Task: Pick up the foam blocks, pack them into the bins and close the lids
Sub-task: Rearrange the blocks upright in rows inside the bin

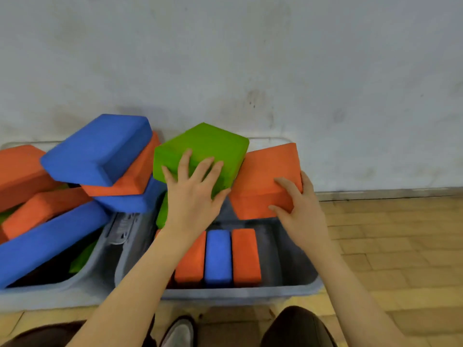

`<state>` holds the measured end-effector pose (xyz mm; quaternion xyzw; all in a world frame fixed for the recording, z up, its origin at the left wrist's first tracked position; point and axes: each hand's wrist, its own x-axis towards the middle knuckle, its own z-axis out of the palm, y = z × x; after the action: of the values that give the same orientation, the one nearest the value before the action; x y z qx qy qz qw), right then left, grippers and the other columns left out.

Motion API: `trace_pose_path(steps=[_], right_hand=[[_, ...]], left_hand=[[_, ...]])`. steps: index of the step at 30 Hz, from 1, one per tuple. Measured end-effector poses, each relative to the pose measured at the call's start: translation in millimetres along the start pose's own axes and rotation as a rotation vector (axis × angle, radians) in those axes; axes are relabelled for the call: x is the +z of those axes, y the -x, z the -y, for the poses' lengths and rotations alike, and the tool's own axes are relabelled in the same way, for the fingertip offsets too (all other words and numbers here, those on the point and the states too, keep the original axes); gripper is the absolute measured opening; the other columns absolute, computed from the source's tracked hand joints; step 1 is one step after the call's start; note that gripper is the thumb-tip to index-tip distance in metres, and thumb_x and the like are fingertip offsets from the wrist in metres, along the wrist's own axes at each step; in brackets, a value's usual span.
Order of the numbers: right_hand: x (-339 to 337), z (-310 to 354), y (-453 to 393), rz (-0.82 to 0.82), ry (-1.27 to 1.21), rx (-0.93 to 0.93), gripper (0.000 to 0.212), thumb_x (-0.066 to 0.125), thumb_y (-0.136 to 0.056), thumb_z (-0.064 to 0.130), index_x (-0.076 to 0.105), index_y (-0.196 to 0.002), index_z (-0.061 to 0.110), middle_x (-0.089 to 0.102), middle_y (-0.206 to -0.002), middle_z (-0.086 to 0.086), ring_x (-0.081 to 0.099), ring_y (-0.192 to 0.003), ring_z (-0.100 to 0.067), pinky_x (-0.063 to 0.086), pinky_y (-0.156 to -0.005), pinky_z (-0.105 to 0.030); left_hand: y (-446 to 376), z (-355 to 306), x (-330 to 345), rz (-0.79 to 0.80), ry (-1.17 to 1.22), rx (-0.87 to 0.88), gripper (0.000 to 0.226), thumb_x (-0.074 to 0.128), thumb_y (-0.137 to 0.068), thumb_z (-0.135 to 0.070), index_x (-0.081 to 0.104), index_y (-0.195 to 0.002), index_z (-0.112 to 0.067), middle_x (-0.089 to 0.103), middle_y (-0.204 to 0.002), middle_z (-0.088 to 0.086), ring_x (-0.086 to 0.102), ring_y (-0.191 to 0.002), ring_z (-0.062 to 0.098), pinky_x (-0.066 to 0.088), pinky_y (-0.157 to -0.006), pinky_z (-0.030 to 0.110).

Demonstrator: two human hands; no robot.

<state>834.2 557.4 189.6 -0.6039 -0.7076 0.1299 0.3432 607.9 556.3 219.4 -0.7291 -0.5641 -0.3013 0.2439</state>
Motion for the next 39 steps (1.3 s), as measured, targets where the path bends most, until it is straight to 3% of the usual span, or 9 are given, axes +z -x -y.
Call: trace_pose_path(steps=[8,14,18,22,29,33,37,39], right_hand=[[-14,-38,49,0.201,0.178,0.047,0.062,0.071,-0.076,0.035,0.043,-0.131,0.042,0.021,-0.152,-0.004,0.03,-0.134,-0.031,0.047,-0.09,-0.046],[-8,-20,60,0.2,0.032,-0.034,0.076,0.073,-0.075,0.025,0.033,-0.139,0.03,0.047,-0.132,0.0,0.038,-0.12,-0.026,0.04,-0.093,-0.041],[-4,-3,55,0.203,0.005,-0.12,0.067,0.075,-0.075,0.021,0.044,-0.135,0.019,0.049,-0.136,-0.001,0.038,-0.126,-0.026,0.029,-0.099,-0.033],[-19,6,42,0.188,-0.098,-0.157,0.065,0.074,-0.077,0.019,0.046,-0.136,0.019,0.046,-0.138,0.001,0.038,-0.128,-0.022,0.031,-0.106,-0.037],[-28,44,32,0.184,-0.201,-0.273,0.059,0.063,-0.072,0.03,0.053,-0.13,0.021,0.052,-0.132,0.005,0.043,-0.124,-0.017,0.036,-0.104,-0.041],[-42,64,24,0.234,-0.314,-0.277,0.052,0.062,-0.074,0.03,0.054,-0.125,0.026,0.052,-0.124,0.01,0.045,-0.117,-0.008,0.034,-0.103,-0.026],[-46,77,14,0.306,-0.434,-0.271,0.04,0.069,-0.081,0.016,0.054,-0.115,0.032,0.055,-0.118,0.012,0.048,-0.105,0.011,0.033,-0.088,-0.004],[-35,73,13,0.356,-0.421,-0.257,0.04,0.069,-0.082,0.009,0.055,-0.114,0.03,0.056,-0.116,0.013,0.048,-0.101,0.015,0.034,-0.087,-0.006]], left_hand=[[62,-38,14,0.185,0.058,0.04,0.052,0.049,-0.073,-0.048,0.066,-0.113,-0.019,0.063,-0.115,0.003,0.039,-0.121,0.038,0.035,-0.082,0.075],[96,-42,11,0.293,0.132,0.01,0.055,0.046,-0.074,-0.051,0.066,-0.113,-0.019,0.064,-0.114,0.002,0.045,-0.12,0.04,0.04,-0.077,0.072],[88,-35,3,0.264,0.146,0.052,0.053,0.047,-0.073,-0.049,0.066,-0.112,-0.019,0.064,-0.113,0.001,0.041,-0.119,0.037,0.039,-0.078,0.073],[62,-12,-14,0.229,0.156,0.177,0.054,0.048,-0.07,-0.05,0.067,-0.109,-0.018,0.065,-0.111,0.0,0.048,-0.117,0.036,0.041,-0.076,0.07],[42,5,-55,0.229,0.084,0.252,0.055,0.047,-0.067,-0.049,0.07,-0.108,-0.02,0.067,-0.109,-0.002,0.056,-0.113,0.038,0.04,-0.078,0.072],[28,13,-85,0.248,0.097,0.308,0.052,0.048,-0.067,-0.047,0.068,-0.109,-0.023,0.065,-0.108,-0.006,0.055,-0.115,0.036,0.041,-0.079,0.07],[16,16,-105,0.285,0.083,0.362,0.053,0.047,-0.061,-0.048,0.07,-0.102,-0.025,0.066,-0.103,-0.009,0.058,-0.111,0.032,0.038,-0.082,0.068],[19,20,-98,0.379,0.106,0.351,0.056,0.047,-0.059,-0.049,0.068,-0.105,-0.025,0.065,-0.103,-0.009,0.058,-0.109,0.028,0.039,-0.083,0.063]])
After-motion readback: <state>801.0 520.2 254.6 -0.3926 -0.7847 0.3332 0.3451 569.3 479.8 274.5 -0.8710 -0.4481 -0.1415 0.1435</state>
